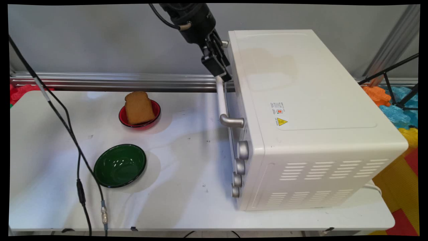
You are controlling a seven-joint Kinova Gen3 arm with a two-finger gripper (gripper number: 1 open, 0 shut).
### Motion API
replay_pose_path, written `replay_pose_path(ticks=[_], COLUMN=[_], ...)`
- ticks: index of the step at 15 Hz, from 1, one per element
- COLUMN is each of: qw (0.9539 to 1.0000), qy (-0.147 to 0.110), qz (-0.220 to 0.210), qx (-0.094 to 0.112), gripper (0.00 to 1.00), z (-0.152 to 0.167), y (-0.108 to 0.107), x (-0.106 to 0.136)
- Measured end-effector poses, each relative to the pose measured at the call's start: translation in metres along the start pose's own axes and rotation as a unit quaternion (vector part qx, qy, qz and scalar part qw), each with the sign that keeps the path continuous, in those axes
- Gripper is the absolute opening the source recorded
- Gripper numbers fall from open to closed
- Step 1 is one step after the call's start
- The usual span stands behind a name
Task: Open the oven
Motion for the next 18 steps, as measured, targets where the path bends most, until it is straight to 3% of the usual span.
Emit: replay_pose_path(ticks=[18], qw=[0.9997], qy=[0.003], qz=[-0.024], qx=[0.001], gripper=[0.0], z=[0.033], y=[-0.01], x=[-0.012])
